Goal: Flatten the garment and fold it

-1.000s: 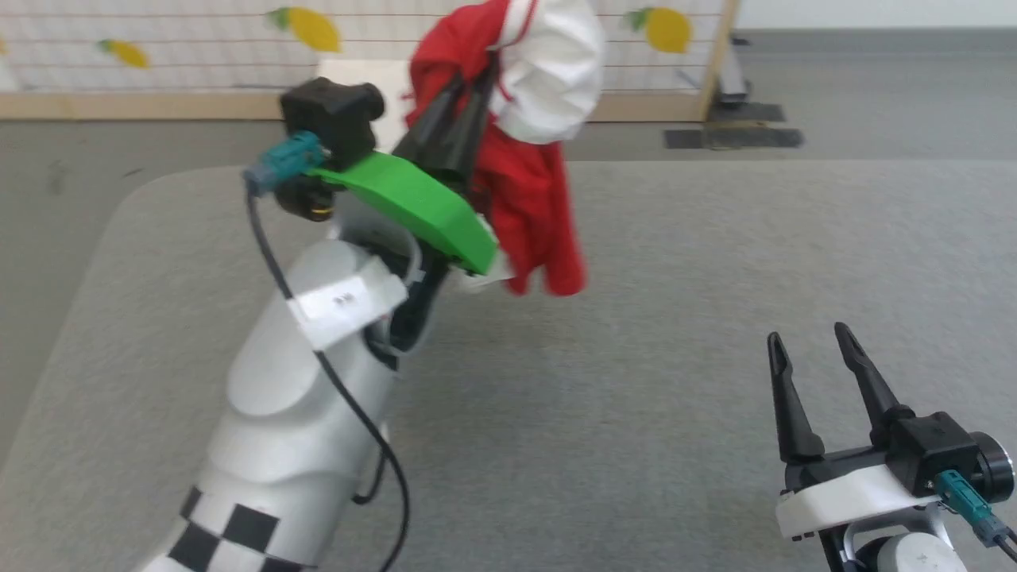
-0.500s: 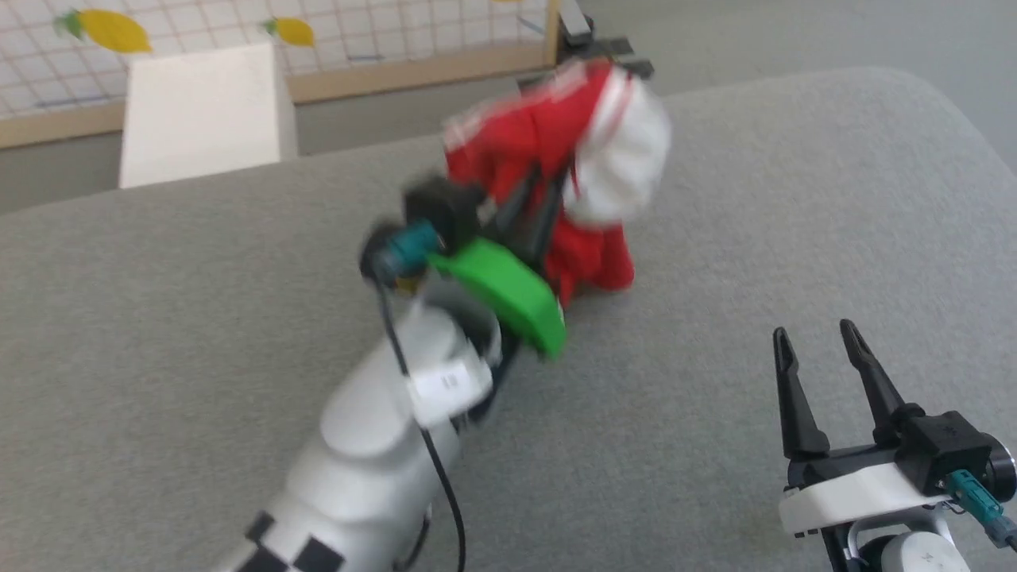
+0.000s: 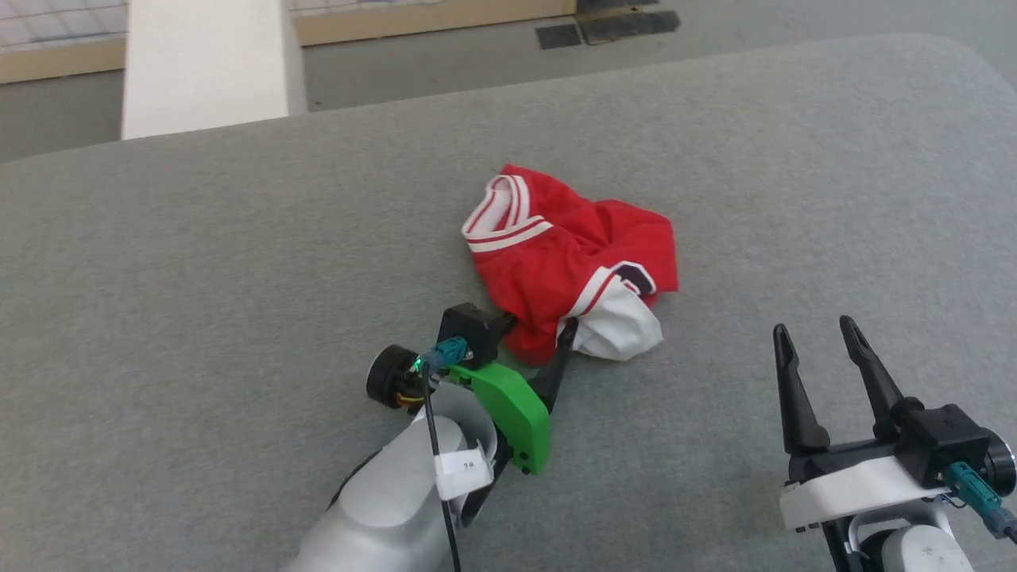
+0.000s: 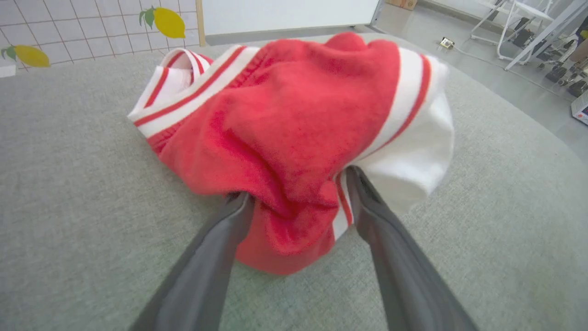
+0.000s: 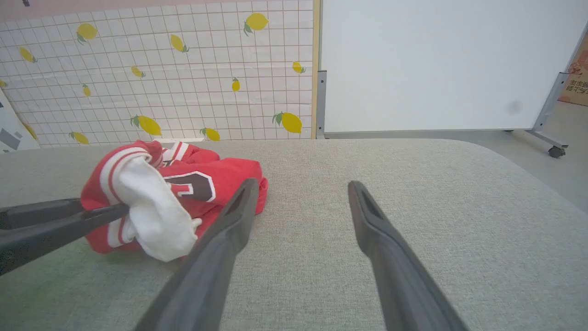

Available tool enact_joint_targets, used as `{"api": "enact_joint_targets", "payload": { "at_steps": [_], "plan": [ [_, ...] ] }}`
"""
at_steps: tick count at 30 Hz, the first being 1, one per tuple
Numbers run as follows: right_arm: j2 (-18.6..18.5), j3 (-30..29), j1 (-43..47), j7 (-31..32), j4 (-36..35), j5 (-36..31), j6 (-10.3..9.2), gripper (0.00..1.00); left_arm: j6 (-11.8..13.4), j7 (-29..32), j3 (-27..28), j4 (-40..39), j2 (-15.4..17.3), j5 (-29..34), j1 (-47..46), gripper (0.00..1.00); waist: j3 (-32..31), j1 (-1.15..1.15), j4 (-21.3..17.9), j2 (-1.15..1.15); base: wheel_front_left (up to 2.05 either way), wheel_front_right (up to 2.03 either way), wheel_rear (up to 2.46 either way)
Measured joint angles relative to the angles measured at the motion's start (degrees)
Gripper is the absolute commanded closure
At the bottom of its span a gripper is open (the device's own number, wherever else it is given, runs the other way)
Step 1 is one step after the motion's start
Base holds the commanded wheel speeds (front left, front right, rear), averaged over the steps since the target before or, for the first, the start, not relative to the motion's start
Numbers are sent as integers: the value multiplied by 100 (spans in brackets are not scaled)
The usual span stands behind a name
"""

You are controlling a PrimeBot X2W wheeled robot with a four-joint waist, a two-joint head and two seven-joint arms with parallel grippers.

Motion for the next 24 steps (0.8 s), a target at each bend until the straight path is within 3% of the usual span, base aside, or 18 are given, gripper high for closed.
{"api": "enact_joint_targets", "payload": {
  "at_steps": [10, 18, 24],
  "plan": [
    [1, -165, 174, 0, 121, -38, 0, 0, 264, -25, 1087, -1499, 171, 561, 348, 0, -536, 0, 603, 0, 0, 0, 0],
    [2, -216, 437, 0, 122, -34, 0, 0, 461, -31, 1938, -2616, 564, 1335, 1447, 0, -927, 0, 1060, 0, 0, 0, 0],
    [2, -188, 531, 0, 123, 30, 0, 0, 477, -31, 2352, -2885, 659, 1647, 2407, 0, -1156, 0, 1281, 0, 0, 0, 0]
  ]
}}
